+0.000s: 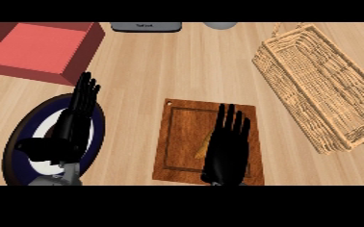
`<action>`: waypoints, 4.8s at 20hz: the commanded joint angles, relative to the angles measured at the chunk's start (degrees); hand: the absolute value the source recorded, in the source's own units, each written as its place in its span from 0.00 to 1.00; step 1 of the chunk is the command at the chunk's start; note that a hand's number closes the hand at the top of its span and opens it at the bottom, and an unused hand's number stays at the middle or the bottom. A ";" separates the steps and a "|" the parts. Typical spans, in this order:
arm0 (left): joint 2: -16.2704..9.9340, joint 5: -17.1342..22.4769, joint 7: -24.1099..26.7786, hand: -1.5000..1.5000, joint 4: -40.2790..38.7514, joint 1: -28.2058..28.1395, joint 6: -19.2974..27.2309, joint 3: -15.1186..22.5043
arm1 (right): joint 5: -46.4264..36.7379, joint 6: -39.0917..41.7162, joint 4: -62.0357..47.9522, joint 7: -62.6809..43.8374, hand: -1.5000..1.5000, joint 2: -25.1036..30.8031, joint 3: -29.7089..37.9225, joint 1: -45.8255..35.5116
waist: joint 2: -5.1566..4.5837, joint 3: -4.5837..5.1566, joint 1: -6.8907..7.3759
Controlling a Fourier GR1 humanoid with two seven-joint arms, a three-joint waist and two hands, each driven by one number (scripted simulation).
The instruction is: Pick the croissant from the cutting board and place it in the basket
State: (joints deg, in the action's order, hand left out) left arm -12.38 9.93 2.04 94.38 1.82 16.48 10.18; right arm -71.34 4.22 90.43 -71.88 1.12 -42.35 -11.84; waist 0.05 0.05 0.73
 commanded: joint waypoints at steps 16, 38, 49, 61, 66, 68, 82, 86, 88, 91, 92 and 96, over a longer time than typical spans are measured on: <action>0.39 0.42 0.12 0.50 -0.78 0.40 -1.83 -1.52 | 4.96 -6.76 -8.58 -13.34 0.00 -1.07 -1.06 -3.07 | -0.18 -0.03 0.25; 1.52 -0.87 2.41 0.50 1.10 -4.75 -3.49 -1.72 | 11.20 -8.27 -18.42 -8.85 1.00 -1.07 -2.94 -6.67 | -0.06 -0.04 0.22; 1.89 -1.84 -1.91 0.50 2.01 1.19 -2.14 -1.99 | 14.89 -11.93 -30.92 -2.28 1.00 -0.52 17.50 -17.75 | -1.47 -0.22 1.28; 1.98 -1.58 -2.72 0.50 1.31 3.40 -4.23 -0.38 | 7.46 -25.76 -45.13 -1.61 1.00 3.40 36.08 -37.86 | -2.34 -0.15 5.73; 2.82 -2.09 -0.76 0.50 0.16 2.16 -4.32 0.46 | 0.09 -35.62 -44.62 -1.85 1.00 2.79 38.40 -43.89 | -1.68 0.03 5.28; 3.21 -2.56 -1.11 0.50 0.08 2.65 -3.43 0.30 | -3.21 -37.33 -46.85 -1.70 1.00 2.67 39.13 -46.72 | -1.66 0.02 4.92; 1.10 -1.02 -2.27 0.50 -0.03 2.73 -4.28 -3.23 | -17.64 -36.67 -54.73 -13.19 1.00 -1.08 50.72 -58.14 | -0.63 0.10 2.45; 1.77 -1.28 -1.76 0.50 0.08 1.76 -3.36 -3.52 | -23.25 -32.37 -57.44 -13.31 1.00 -0.43 54.28 -57.72 | -0.35 0.10 0.99; 1.53 -1.68 -2.68 0.50 1.05 0.98 -3.97 -2.34 | -24.03 -31.34 -58.24 -13.33 1.00 0.70 55.69 -57.67 | -0.30 0.05 0.83; 2.29 -2.93 -2.83 0.50 1.13 0.36 -2.31 -2.09 | -26.78 -32.72 -58.24 -13.35 1.00 0.65 57.75 -56.69 | -0.26 0.01 0.55; 2.58 -1.71 -1.40 0.50 -0.37 0.72 -3.08 -3.12 | -26.83 -32.73 -57.23 -13.35 1.00 -0.51 59.14 -56.80 | -0.23 0.05 0.18; 1.82 -1.68 -1.26 0.50 2.54 -2.62 -3.57 -3.08 | -28.32 -35.39 -53.50 -11.66 1.00 0.48 60.29 -52.25 | 0.12 -0.02 -0.39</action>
State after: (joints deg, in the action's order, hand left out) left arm -10.27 7.93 0.25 96.06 0.99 13.20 7.63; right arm -98.21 -29.73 34.85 -71.16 1.37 16.26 -65.89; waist 0.00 0.07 0.93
